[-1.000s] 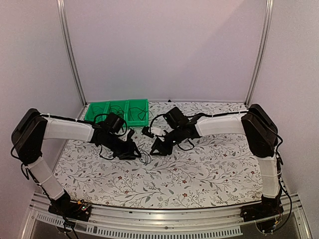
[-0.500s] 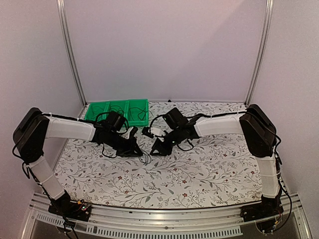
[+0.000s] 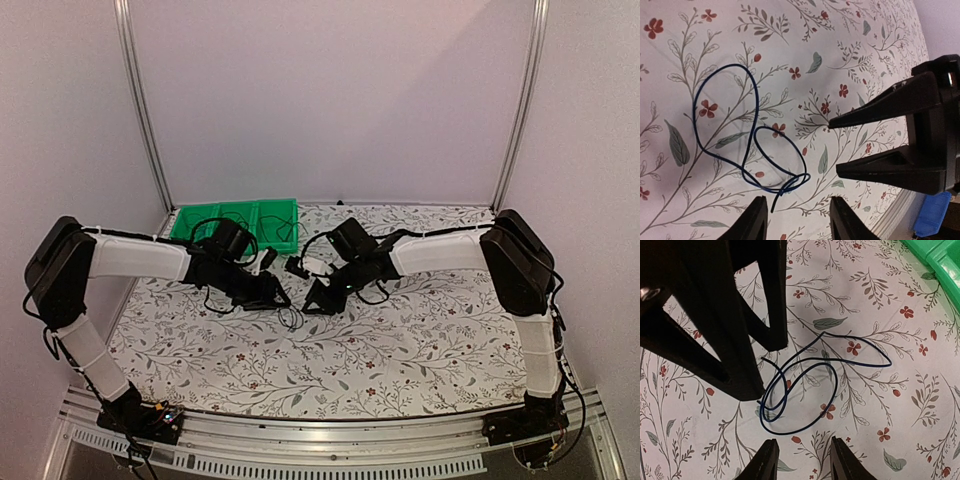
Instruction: Untangle the cables
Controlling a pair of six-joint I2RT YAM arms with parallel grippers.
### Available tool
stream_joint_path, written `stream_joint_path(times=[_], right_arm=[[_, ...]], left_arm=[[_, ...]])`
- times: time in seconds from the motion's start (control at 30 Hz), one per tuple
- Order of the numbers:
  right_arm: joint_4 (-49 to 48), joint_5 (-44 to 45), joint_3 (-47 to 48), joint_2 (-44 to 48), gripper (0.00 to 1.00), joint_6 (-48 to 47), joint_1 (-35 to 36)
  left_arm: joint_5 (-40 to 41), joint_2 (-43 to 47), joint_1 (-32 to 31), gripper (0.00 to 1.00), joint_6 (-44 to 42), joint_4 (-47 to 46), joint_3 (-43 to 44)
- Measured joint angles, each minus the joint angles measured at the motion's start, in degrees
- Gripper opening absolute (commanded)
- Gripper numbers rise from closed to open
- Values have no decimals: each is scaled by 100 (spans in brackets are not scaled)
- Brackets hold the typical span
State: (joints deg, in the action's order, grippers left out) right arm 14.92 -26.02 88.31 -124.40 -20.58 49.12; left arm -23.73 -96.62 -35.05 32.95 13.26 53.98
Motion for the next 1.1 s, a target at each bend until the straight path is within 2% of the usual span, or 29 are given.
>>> stream_joint_path(times=[0.37, 0.57, 0.63, 0.83, 1.1], right_arm=[[-2, 33, -66, 0, 40, -2, 0], [-4, 52, -87, 0, 40, -4, 2], [-4, 57, -92, 0, 41, -4, 2], [-4, 85, -96, 0, 41, -4, 39], [-4, 92, -109, 0, 41, -4, 50]], left_arm=[[-352, -378, -9, 42, -494, -35, 232], [-525, -393, -15, 38, -743, 22, 229], [-577, -393, -20, 40, -839, 52, 229], [-452, -393, -59, 43, -1215, 83, 229], [-229, -407, -90, 42, -1705, 39, 229]])
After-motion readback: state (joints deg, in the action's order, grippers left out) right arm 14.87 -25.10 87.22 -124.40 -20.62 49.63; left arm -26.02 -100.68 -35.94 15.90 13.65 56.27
